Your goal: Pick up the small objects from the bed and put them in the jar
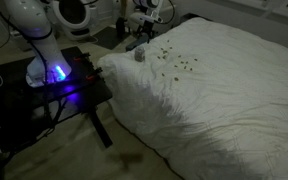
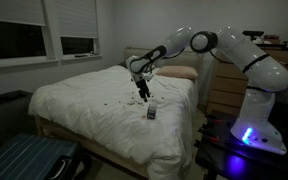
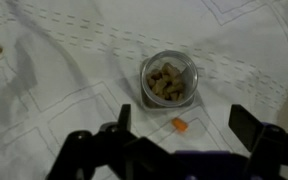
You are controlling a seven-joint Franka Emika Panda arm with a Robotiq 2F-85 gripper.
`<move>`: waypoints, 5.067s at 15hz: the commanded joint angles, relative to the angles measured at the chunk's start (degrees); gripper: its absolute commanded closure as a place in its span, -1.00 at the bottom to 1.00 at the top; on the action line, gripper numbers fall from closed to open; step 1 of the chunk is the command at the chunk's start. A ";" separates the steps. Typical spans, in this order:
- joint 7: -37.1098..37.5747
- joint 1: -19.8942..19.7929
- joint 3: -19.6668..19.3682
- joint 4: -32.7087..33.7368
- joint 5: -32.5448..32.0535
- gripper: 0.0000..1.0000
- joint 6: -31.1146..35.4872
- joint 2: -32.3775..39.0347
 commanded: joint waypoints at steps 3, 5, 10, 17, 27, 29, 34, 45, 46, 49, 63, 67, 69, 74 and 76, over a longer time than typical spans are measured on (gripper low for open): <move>9.49 2.64 -2.24 3.96 -1.42 -1.00 3.46 -0.42; 14.68 3.36 -3.36 5.67 -1.30 -1.00 5.43 0.55; 27.97 3.42 -5.67 9.41 0.89 -1.00 8.65 3.58; 40.06 2.63 -7.75 16.06 2.90 -1.00 8.39 9.12; 46.64 -0.04 -10.47 30.24 3.21 -1.00 3.84 19.90; 46.29 -1.29 -10.42 32.82 3.52 -1.00 3.17 21.82; 45.73 -4.27 -9.78 38.78 4.08 -1.00 5.30 26.67; 44.03 -5.44 -6.89 43.56 5.52 -1.00 7.99 32.57; 44.25 -5.38 -7.03 43.39 5.40 -1.00 8.48 32.66; 44.48 -5.35 -7.00 43.18 5.52 -1.00 8.14 32.65; 44.48 -6.21 -5.73 41.59 7.34 -1.00 4.67 32.95; 44.61 -6.74 -5.83 41.77 7.31 -1.00 4.23 32.96; 44.56 -6.88 -5.73 41.86 7.40 -1.00 3.79 32.96; 44.33 -6.81 -5.54 41.95 7.68 -0.56 3.42 32.96; 44.40 -6.76 -5.62 42.18 7.72 -0.30 3.24 32.96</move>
